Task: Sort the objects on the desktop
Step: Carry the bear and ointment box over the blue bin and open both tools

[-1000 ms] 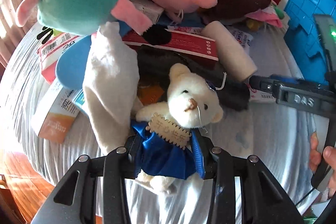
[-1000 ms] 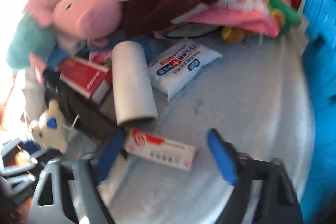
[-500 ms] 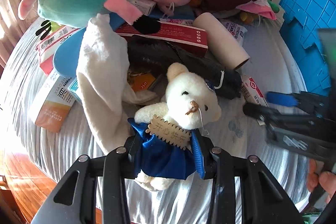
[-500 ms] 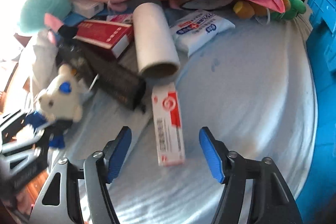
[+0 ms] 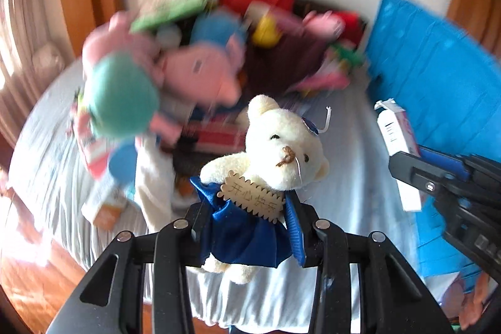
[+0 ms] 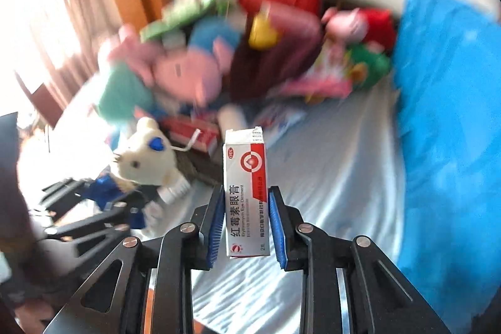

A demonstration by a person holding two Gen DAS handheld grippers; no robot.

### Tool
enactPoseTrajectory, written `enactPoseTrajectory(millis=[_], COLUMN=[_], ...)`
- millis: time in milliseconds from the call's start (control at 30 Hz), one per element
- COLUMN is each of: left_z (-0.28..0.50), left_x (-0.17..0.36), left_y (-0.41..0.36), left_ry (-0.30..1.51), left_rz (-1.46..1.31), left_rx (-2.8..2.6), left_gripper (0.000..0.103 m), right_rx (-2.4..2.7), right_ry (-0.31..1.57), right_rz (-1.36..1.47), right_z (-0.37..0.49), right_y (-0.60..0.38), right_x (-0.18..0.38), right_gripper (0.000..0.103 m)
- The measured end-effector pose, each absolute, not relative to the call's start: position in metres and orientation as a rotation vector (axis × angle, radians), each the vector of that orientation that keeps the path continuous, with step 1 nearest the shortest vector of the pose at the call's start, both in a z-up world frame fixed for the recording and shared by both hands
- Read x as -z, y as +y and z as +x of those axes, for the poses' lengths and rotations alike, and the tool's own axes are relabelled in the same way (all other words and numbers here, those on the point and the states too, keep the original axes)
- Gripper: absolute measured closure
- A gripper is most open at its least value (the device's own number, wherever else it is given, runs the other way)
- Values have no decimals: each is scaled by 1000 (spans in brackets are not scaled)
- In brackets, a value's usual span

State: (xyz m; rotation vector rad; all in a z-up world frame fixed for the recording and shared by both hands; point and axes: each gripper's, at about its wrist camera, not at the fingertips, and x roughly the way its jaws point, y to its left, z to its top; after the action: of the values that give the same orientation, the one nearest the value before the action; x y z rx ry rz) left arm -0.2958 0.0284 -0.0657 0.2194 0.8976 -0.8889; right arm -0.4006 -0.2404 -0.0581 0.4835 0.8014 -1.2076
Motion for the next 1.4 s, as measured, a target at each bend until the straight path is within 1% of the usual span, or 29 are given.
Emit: enactPoseTrajectory(millis=[33,233,400,500,600,700,767,900,1067,1133,1233,1333,1400], left_z=[-300,-344,-388,-419,-451,-489,-512,-547,-582,-591,-601,-604,-604], left_x=[52,-36,-82,-108,-132,-152,-163,-163,-127,-113,-93,-80,-77], left_y=[27,6,-20,-39,-67,-97,-127,-183,-243,-256,-269,-274,-274], left_ry=[872,687,598,570,568,534,552,651,845,892,973,1011,1026], left_rz=[207,171,185,218,258,319,351,425,608,674,740,771,772], left_rx=[909,1048,1152,1220,1288,1316,1333,1353,1341,1315,1289,1269,1245], left_gripper=[65,65,65,65,65,65,65,65,65,65,64,64,61], right_rx=[1219,1261,1343,1434,1511,1574,1591,1606,1561,1527,1478,1439,1406], right_ry=[772,601,509,518,568,670,727,838,986,1038,1086,1121,1145], right_rz=[463,360,280,218,196,197,215,291,389,426,470,489,486], right_z=[-397,-428,-472,-506,-546,-592,-619,-680,-743,-771,-786,-793,-799], right_y=[-215,-157,-126,-115,-115,-128,-139,-163,-180,-173,-179,-184,-189], right_x=[38,-63,-128,-155,-170,-174,-170,-161,-142,-138,-125,-115,-109], right_gripper=[76,76,76,76,76,76,76,76,76,76,76,76,76])
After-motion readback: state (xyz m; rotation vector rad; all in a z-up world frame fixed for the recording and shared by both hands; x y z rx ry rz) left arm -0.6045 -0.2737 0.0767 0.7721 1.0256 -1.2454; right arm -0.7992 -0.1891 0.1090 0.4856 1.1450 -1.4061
